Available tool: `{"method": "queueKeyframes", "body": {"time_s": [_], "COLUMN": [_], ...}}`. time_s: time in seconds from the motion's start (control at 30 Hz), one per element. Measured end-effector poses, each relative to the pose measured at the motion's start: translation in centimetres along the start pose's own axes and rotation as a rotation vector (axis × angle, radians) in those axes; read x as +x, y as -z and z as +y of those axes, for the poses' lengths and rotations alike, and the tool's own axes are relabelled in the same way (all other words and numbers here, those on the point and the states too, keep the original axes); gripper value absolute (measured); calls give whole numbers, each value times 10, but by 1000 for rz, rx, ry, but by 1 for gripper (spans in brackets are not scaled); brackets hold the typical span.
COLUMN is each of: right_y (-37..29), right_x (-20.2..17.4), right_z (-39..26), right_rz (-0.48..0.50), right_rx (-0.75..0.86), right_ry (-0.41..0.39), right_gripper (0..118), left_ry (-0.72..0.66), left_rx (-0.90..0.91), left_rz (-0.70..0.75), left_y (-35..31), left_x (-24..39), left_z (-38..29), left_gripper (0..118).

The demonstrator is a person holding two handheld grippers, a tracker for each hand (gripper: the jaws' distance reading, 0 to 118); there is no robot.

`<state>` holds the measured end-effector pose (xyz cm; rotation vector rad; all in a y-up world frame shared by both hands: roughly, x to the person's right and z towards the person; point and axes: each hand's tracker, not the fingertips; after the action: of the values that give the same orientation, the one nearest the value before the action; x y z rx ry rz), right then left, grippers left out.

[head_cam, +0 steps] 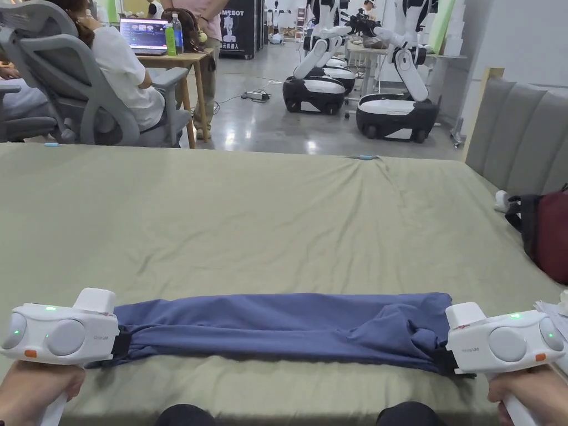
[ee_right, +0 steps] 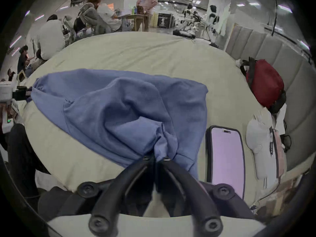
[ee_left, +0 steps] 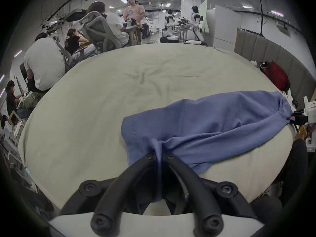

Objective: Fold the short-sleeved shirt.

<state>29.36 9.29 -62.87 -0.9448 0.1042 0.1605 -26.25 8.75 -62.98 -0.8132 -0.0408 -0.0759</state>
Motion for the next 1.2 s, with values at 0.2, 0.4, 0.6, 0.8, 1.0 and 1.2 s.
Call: {"method": "queueKeyframes", "body": {"time_s": [0.2, 0.4, 0.6, 0.8, 1.0, 1.2], "right_y": [-44, -56, -64, -60, -52, -49], "right_x": [0, -21, -34, -41, -48, -57], "right_z": [10, 30, 30, 32, 39, 50], "right_rz": [20, -20, 31, 30, 42, 53], "right_rx": [184, 270, 277, 257, 246, 243], "right_ry": [36, 32, 77, 22, 14, 3], "right_gripper": [116, 6, 0, 0, 0, 0], "left_ry": [-61, -99, -195, -499, -672, -619], "left_rx": [177, 161, 141, 184, 13, -4], "left_rz": [11, 20, -116, -361, -573, -729], "left_y": [-37, -52, -59, -43, 2, 50], "left_x": [-18, -17, -31, -81, -115, -104], "left_z": [9, 17, 13, 5, -10, 7], "left_gripper": [105, 26, 0, 111, 114, 112]}}
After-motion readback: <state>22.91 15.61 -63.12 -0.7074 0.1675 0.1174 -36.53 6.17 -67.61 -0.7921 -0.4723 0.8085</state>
